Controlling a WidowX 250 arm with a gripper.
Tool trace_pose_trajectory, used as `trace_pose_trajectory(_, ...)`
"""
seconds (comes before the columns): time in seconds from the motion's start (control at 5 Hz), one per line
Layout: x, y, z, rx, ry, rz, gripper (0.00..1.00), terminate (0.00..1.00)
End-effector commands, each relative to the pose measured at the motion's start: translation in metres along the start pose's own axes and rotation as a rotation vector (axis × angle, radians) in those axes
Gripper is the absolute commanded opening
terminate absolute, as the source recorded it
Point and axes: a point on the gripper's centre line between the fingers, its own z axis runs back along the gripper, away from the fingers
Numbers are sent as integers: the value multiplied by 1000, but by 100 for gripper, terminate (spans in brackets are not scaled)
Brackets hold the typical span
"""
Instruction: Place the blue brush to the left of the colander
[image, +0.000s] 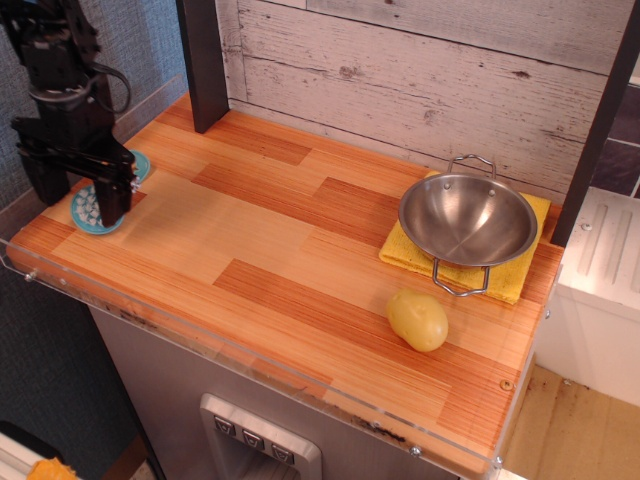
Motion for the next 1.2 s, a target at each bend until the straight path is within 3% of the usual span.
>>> trace_pose_trajectory(0.0,11,-6,-6,-13,0,1,100,0)
trace_pose_trajectory(0.2,15,-14,-5,-24,-5,-20,0,0)
trace_pose_trajectory(0.6,23,-35,35,-21,-79,-94,0,0)
trace_pose_trajectory(0.8,43,-71,66,-66,-162,-180,0,0)
trace_pose_trajectory(1.0,64,-116,83,-101,-203,-297,0,0)
